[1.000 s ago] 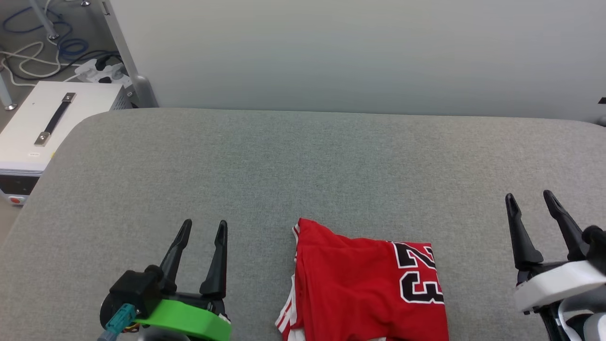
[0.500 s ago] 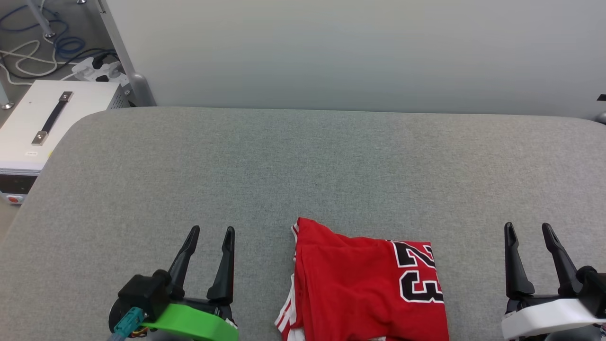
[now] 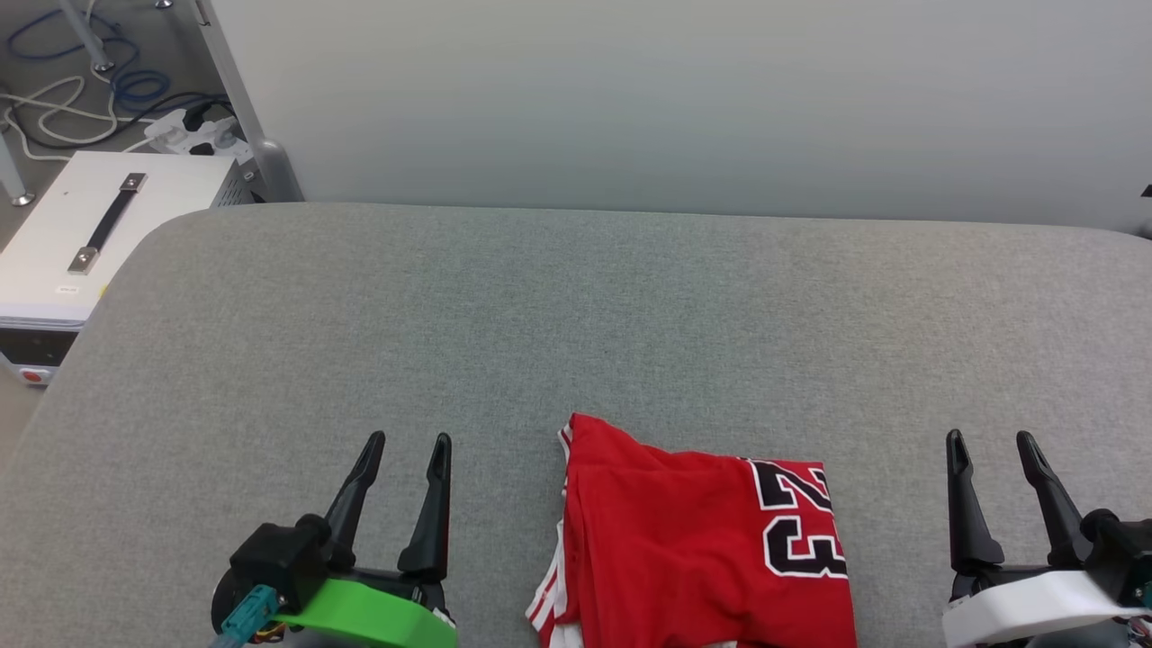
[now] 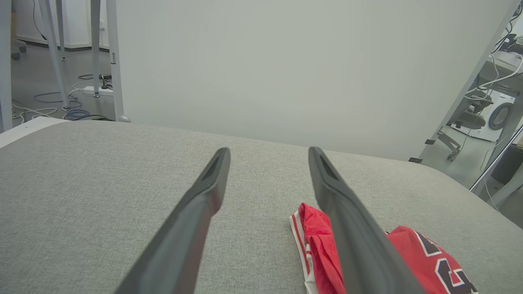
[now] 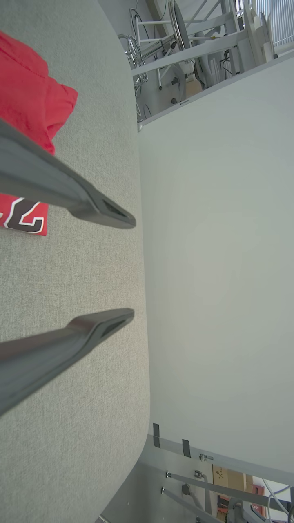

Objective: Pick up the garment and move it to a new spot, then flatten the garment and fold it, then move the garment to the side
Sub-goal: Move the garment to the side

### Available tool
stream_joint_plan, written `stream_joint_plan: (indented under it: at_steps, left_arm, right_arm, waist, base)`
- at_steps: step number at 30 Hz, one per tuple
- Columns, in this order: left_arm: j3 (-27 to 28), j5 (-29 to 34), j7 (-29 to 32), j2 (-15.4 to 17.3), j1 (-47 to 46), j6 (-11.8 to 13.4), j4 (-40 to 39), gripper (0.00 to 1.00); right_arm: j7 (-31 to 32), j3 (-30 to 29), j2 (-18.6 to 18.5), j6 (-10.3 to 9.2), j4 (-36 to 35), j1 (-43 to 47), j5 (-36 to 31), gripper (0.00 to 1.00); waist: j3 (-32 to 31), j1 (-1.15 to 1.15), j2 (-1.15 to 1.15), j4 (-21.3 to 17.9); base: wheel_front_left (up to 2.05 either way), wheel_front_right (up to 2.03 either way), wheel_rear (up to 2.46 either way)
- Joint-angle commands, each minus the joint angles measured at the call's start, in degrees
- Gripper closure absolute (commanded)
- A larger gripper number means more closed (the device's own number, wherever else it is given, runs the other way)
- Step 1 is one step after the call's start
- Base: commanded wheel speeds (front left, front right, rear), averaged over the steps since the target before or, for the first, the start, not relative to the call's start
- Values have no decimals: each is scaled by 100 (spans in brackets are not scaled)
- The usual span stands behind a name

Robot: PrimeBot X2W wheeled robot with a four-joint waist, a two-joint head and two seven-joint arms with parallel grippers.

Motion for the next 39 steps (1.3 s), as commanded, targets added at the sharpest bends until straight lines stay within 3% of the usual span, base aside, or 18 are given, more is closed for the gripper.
stream_joint_plan:
  at_steps: [1,7,11,15,21,25,29,33,39]
  left_arm:
    - [6,2,-33,7,18,-17,10,0]
    - [-2,7,-33,6,0,-17,-3,0]
    - [-23,6,-33,-4,-35,-17,-18,0]
    - [-38,12,-33,-13,-71,-17,-29,0]
    - [-85,31,-33,-12,-165,-17,-16,0]
    - [-123,38,-33,-9,-266,-17,-8,0]
    - [-194,42,-33,-18,-366,-17,0,0]
    - [-272,31,-33,-18,-473,-17,14,0]
    - [-347,33,-33,-24,-576,-17,30,0]
  right_arm:
    - [-17,11,27,-4,12,-69,13,0]
    - [82,13,14,-4,16,-83,28,0]
    - [473,138,-86,-4,-31,-124,145,0]
    - [1408,349,-260,-4,-254,-209,386,0]
    - [3485,513,-471,-4,-689,-345,839,0]
    - [5165,344,-299,-4,-856,-434,1086,0]
    - [6325,197,-144,-4,-960,-604,855,0]
    - [6893,115,44,-4,-884,-779,596,0]
    - [6961,70,178,-4,-557,-905,292,0]
  waist:
    - [8,0,0,9]
    - [61,0,0,41]
    - [136,0,0,65]
    - [219,0,0,94]
    - [414,0,0,165]
    - [564,0,0,237]
    - [703,0,0,348]
    - [847,0,0,493]
    - [995,0,0,714]
  base:
    - [0,0,0]
    - [0,0,0]
    - [0,0,0]
    - [0,0,0]
    - [0,0,0]
    - [0,0,0]
    - [0,0,0]
    - [0,0,0]
    - [0,0,0]
